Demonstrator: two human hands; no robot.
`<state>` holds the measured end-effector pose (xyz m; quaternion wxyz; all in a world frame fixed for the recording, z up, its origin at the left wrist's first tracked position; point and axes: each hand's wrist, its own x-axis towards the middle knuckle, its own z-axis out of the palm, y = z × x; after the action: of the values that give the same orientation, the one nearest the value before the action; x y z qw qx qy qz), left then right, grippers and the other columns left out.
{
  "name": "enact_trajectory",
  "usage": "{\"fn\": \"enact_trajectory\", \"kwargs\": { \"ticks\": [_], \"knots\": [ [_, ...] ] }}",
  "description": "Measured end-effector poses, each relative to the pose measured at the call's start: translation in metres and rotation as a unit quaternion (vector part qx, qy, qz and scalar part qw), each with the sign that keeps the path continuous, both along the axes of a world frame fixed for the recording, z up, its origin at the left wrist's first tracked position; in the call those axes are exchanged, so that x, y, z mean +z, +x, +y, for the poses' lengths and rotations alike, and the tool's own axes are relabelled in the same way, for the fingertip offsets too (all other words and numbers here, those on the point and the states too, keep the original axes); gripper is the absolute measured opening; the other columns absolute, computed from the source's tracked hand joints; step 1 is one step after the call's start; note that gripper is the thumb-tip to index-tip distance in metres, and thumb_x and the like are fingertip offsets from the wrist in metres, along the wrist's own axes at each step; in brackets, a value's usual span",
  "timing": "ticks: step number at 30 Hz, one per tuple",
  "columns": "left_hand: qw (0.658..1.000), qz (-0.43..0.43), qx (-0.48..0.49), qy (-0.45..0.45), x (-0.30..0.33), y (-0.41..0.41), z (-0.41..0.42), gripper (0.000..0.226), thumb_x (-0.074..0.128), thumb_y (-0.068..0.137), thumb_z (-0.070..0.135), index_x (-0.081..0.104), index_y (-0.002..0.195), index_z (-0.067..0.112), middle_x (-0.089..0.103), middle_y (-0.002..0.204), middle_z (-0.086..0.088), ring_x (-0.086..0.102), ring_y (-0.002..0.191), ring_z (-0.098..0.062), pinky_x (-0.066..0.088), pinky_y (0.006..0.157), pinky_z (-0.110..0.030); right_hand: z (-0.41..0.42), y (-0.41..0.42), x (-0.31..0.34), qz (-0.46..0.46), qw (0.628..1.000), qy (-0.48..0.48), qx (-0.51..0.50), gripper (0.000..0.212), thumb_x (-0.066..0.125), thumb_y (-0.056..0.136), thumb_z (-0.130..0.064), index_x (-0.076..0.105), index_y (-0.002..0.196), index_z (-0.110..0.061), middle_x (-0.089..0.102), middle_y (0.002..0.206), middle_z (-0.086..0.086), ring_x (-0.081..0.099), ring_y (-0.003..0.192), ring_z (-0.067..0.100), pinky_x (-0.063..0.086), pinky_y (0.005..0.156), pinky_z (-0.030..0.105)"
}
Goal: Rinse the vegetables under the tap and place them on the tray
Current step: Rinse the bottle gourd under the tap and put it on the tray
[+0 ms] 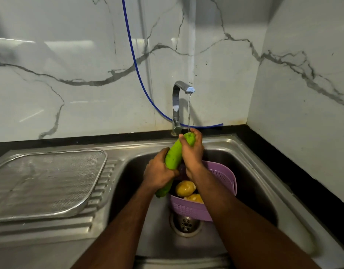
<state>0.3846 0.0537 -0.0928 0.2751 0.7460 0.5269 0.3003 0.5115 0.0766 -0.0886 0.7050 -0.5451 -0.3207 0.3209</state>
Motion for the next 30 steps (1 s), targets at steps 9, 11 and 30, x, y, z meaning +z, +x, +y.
{"fn": "enact_trajectory", "kwargs": {
  "ticks": [9, 11, 30],
  "knots": [
    [0.957, -0.224, -0.082, -0.163, -0.014, -0.012, 0.019, 0.059, 0.087, 0.063, 0.009, 0.069, 0.118, 0.013, 0.075, 0.109, -0.013, 0.072, 0.089, -0.023, 0.059, 0.079, -0.043, 0.003, 0.016, -0.004, 0.263, 0.961, 0.009, 0.086, 0.043, 0.078, 0.088, -0.029, 0.062, 0.128, -0.03, 0.069, 0.121, 0.009, 0.066, 0.097, 0.025, 0.058, 0.064, 0.035],
    [0.921, -0.279, -0.103, -0.25, -0.006, -0.009, 0.012, 0.05, 0.083, 0.07, 0.018, 0.068, 0.117, 0.01, 0.074, 0.102, -0.016, 0.071, 0.077, -0.025, 0.058, 0.067, -0.037, 0.001, 0.019, -0.006, 0.307, 0.943, 0.016, 0.124, 0.048, 0.08, 0.085, -0.032, 0.065, 0.128, -0.018, 0.071, 0.116, 0.014, 0.069, 0.095, 0.028, 0.06, 0.073, 0.04],
    [0.908, -0.337, -0.11, -0.222, -0.005, 0.022, 0.016, 0.052, 0.082, 0.077, 0.011, 0.062, 0.125, 0.005, 0.075, 0.107, -0.011, 0.074, 0.092, -0.024, 0.06, 0.075, -0.036, 0.004, 0.022, -0.002, 0.092, 0.994, 0.013, 0.064, 0.075, 0.094, 0.063, -0.041, 0.058, 0.126, -0.022, 0.074, 0.111, 0.007, 0.075, 0.098, 0.025, 0.063, 0.084, 0.048]
  ]
}}
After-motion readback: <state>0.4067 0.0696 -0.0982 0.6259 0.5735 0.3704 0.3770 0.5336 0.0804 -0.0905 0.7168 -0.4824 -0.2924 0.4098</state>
